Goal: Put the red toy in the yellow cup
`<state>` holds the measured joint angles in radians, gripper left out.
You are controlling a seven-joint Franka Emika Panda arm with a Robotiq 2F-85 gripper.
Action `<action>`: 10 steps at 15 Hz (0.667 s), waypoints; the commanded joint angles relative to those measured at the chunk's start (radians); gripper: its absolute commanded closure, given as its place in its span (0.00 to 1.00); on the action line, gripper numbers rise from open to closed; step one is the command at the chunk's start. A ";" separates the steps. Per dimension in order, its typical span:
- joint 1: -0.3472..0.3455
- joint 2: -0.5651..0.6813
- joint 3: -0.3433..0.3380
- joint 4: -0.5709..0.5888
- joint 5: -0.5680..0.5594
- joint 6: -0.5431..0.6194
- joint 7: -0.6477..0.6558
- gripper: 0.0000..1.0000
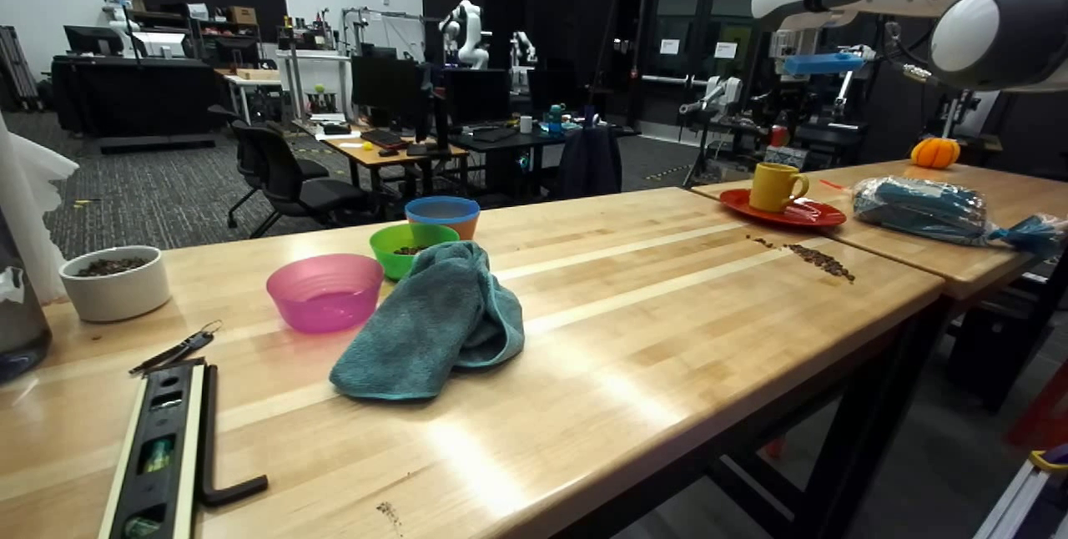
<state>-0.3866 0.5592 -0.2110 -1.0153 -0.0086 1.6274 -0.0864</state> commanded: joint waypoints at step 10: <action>-0.054 0.174 -0.001 0.259 0.008 -0.147 0.029 0.74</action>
<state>-0.4309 0.6920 -0.2110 -0.8326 -0.0086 1.5253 -0.0724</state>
